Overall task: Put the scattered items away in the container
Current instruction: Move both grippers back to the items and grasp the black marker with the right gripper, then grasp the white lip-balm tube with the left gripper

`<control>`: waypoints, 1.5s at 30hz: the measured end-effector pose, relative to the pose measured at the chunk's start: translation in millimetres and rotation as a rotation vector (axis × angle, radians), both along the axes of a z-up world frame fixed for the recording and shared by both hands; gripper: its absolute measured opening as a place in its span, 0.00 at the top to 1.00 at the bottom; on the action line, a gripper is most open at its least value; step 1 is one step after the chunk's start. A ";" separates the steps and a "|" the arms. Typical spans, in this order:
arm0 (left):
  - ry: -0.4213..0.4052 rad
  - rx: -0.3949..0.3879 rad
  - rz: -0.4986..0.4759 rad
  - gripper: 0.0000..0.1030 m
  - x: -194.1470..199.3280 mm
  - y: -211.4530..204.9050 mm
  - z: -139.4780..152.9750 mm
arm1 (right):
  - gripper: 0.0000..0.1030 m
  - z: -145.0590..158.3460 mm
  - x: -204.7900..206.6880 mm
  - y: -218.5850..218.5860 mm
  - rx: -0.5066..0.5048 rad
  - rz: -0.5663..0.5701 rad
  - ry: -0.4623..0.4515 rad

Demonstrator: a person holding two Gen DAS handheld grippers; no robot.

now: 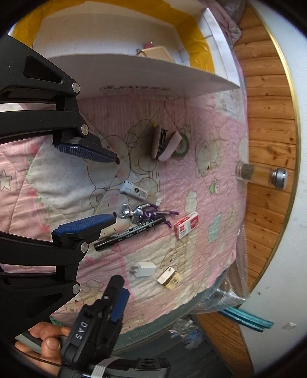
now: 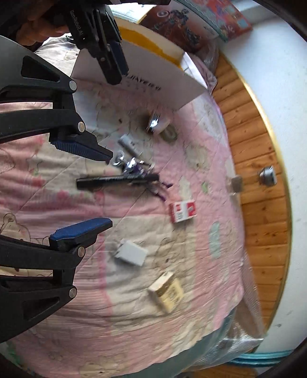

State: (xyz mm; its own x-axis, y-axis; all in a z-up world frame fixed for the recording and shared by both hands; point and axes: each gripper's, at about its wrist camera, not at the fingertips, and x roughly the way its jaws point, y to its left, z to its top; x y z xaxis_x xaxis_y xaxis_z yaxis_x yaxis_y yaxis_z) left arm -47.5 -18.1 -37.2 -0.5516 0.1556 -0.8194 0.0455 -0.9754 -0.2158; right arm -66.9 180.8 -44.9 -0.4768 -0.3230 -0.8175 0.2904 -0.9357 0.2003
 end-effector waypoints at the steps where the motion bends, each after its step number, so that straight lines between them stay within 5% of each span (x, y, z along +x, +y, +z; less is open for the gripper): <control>1: -0.006 0.001 0.004 0.53 -6.4 1.4 -4.8 | 0.54 -6.3 -2.8 2.2 -0.012 0.005 -0.026; 11: -0.064 0.044 -0.005 0.53 -49.2 -2.7 -49.6 | 0.60 -49.1 -30.5 -55.4 0.081 0.160 -0.058; 13: -0.065 0.036 -0.015 0.53 -55.0 -2.9 -55.2 | 0.61 -61.3 -37.5 -60.8 0.091 0.156 -0.078; 17: -0.066 0.034 -0.039 0.53 -66.7 1.4 -64.2 | 0.86 -71.8 -48.4 -55.0 0.104 0.109 -0.114; 25: -0.043 -0.032 -0.071 0.53 -87.7 18.5 -78.3 | 0.85 -71.9 -53.8 -29.1 0.090 0.052 -0.126; 27: -0.037 -0.046 -0.075 0.55 -91.2 21.2 -79.7 | 0.83 -72.4 -56.3 -30.9 0.081 0.067 -0.107; 31: -0.025 -0.109 -0.076 0.79 -91.3 20.9 -79.4 | 0.86 -73.4 -64.0 -32.2 0.080 0.065 -0.107; 45: -0.019 0.095 -0.006 0.81 -77.5 -5.2 -47.6 | 0.86 -37.1 -56.3 -25.3 -0.031 0.022 -0.070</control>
State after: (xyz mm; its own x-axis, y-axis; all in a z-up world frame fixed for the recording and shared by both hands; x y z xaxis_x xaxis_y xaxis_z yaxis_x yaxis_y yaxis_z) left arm -125.0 -23.2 -84.8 -0.5351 0.2366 -0.8110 0.0446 -0.9507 -0.3067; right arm -123.3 155.5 -82.0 -0.4112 -0.3584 -0.8381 0.2955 -0.9222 0.2494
